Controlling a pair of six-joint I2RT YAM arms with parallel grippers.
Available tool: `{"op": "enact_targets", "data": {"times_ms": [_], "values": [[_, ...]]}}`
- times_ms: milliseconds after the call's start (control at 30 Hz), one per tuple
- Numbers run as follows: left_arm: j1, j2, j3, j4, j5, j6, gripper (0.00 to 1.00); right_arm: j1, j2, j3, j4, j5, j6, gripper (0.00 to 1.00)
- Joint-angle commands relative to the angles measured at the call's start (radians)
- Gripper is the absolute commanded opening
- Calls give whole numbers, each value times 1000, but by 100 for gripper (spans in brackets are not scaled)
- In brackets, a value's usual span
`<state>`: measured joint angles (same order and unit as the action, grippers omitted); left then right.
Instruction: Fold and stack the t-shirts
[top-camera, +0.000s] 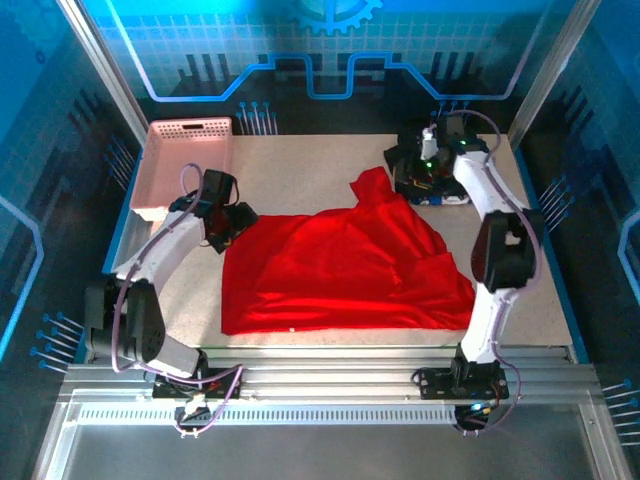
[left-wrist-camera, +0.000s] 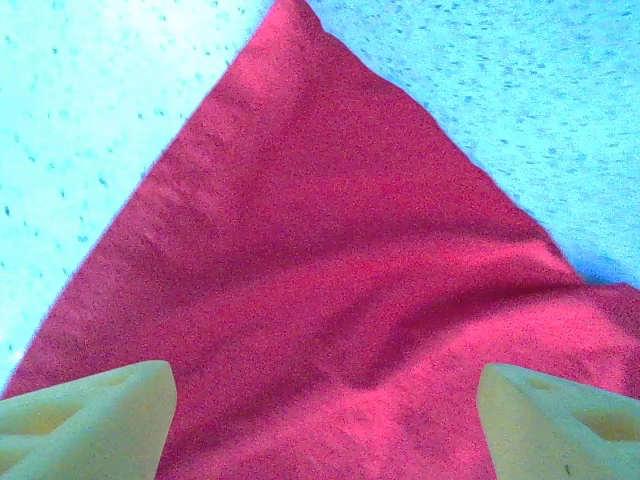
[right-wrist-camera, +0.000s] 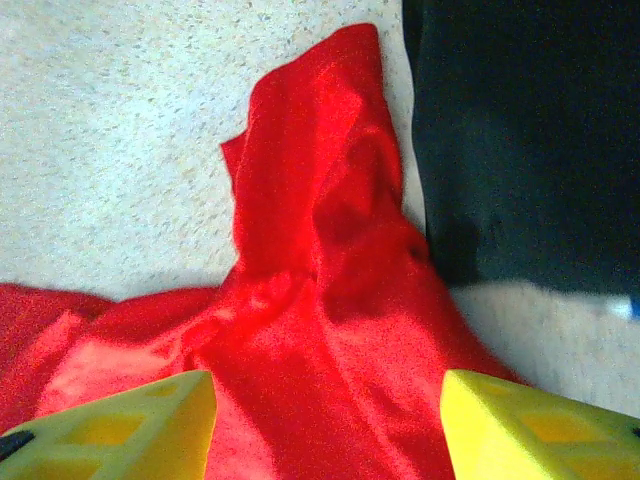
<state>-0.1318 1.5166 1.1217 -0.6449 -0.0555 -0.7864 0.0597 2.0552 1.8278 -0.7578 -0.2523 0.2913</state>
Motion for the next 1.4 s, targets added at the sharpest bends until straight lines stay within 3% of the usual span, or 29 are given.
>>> {"op": "enact_targets", "data": {"times_ms": [0, 233, 867, 1167, 1267, 1367], "values": [[32, 66, 45, 6, 14, 131, 77, 51, 136, 212, -118, -19, -58, 62], [51, 248, 160, 114, 33, 189, 73, 78, 331, 471, -174, -32, -14, 63], [89, 520, 354, 48, -118, 104, 62, 77, 386, 468, -158, -60, -14, 63], [87, 586, 395, 5, -162, 89, 58, 48, 531, 707, -163, -50, 45, 64], [87, 607, 401, 9, -170, 79, 53, 48, 584, 775, -161, -61, 72, 64], [87, 631, 415, 3, -167, 85, 41, 48, 610, 787, -133, -56, 92, 64]]}}
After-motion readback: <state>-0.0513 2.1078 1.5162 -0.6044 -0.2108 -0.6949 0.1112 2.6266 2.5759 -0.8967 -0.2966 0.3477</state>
